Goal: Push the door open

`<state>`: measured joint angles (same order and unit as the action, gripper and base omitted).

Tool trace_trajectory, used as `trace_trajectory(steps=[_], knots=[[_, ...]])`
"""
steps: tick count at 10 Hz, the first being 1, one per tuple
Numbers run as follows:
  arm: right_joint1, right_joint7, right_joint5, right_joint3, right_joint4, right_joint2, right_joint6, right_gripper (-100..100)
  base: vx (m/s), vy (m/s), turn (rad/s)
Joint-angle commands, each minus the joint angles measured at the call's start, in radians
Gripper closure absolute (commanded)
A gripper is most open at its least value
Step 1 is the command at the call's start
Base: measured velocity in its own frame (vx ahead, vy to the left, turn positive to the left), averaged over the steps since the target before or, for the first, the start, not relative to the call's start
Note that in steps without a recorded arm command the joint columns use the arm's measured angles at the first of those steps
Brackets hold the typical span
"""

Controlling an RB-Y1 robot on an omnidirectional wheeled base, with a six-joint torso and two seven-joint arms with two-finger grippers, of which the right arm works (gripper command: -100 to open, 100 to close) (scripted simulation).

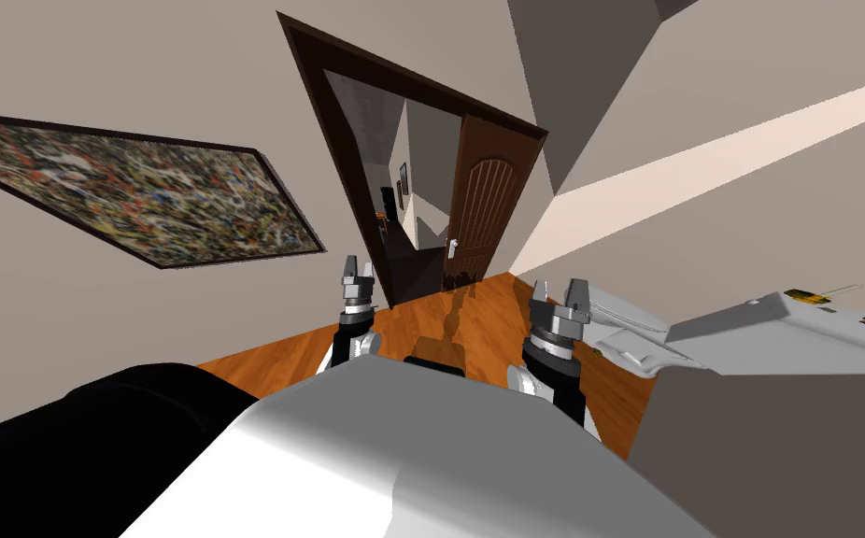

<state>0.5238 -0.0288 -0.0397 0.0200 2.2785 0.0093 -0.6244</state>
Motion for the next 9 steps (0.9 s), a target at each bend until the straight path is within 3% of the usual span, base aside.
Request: trace_trajectory(steps=[1,7,9], knots=[[-0.021,0.004,0.002,0.002,-0.034,-0.010,0.003,-100,0.136,-0.007,0.031],[-0.092,0.018,0.008,0.007,-0.150,-0.037,0.014,-100,0.079,-0.036,0.058],[-0.129,0.026,0.011,0.009,-0.211,-0.048,0.020,-100,0.099,-0.049,0.083]])
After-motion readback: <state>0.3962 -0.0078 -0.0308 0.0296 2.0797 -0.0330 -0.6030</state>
